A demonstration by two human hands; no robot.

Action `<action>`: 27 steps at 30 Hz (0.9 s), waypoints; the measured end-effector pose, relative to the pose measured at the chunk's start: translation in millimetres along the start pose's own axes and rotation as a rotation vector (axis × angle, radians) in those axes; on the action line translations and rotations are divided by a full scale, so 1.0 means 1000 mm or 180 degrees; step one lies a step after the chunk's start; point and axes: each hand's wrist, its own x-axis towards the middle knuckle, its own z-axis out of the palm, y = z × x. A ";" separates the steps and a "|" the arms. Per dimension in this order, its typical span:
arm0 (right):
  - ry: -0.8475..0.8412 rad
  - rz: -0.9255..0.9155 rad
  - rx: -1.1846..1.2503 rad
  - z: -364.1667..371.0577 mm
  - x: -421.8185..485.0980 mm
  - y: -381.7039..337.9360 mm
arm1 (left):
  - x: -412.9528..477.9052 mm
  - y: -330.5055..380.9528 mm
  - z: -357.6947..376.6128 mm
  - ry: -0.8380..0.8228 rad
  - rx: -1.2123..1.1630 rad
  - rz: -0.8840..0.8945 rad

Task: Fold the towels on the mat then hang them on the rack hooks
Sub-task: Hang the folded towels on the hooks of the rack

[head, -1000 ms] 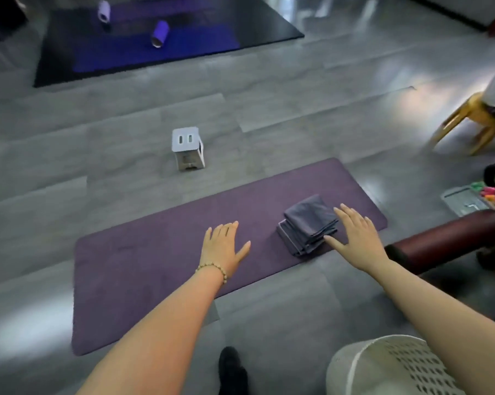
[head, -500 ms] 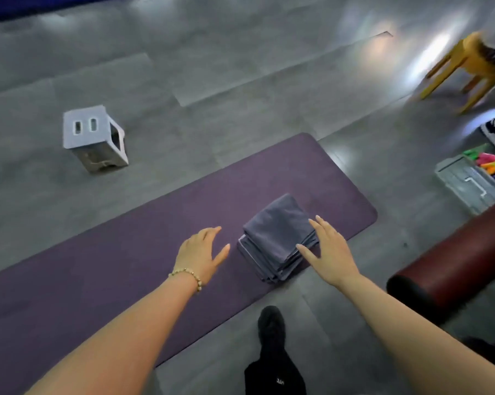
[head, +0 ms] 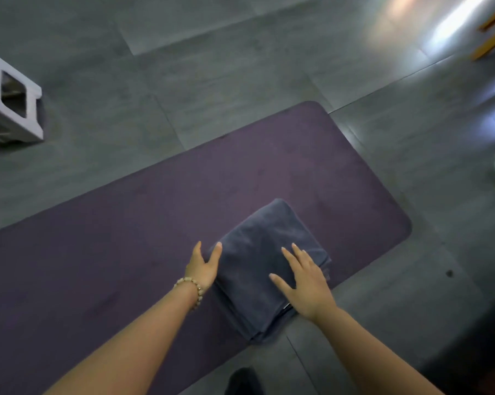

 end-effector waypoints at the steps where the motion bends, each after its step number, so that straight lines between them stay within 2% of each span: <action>1: -0.0047 0.0020 0.0002 0.006 0.005 0.004 | 0.008 -0.003 0.004 0.0040 -0.0073 -0.0072; 3: -0.0089 0.0068 0.0033 0.014 0.013 0.009 | 0.018 -0.011 0.008 0.0281 0.0044 -0.0044; 5: -0.0117 0.0101 0.0123 0.016 0.017 0.007 | 0.020 -0.018 0.007 0.0386 0.0474 0.0119; 7: -0.0163 0.0107 0.0157 0.015 0.018 0.006 | 0.018 -0.020 0.008 0.0254 0.1000 0.0257; 9: -0.0211 0.0131 0.0234 0.011 0.018 0.006 | 0.013 -0.017 0.006 0.0093 0.1031 0.0313; 12: -0.0211 0.0144 0.0555 0.000 0.012 -0.002 | -0.005 -0.007 0.002 -0.0115 -0.0113 0.0336; 15: 0.0063 -0.0172 0.1130 -0.021 -0.004 -0.024 | -0.032 0.009 0.001 0.0015 -0.1228 0.0192; 18: 0.0275 -0.0434 0.1564 -0.047 -0.024 -0.056 | -0.065 0.030 -0.006 0.0117 -0.1807 0.0180; 20: 0.0219 -0.0638 0.1606 -0.065 -0.039 -0.078 | -0.087 0.040 -0.018 0.0164 -0.1675 0.0426; 23: 0.0066 -0.1120 0.1253 -0.091 -0.065 -0.113 | -0.123 0.049 -0.048 0.0156 -0.1264 0.1022; 27: 0.0101 -0.1534 0.0445 -0.116 -0.111 -0.160 | -0.182 0.056 -0.112 -0.0282 -0.0647 0.1577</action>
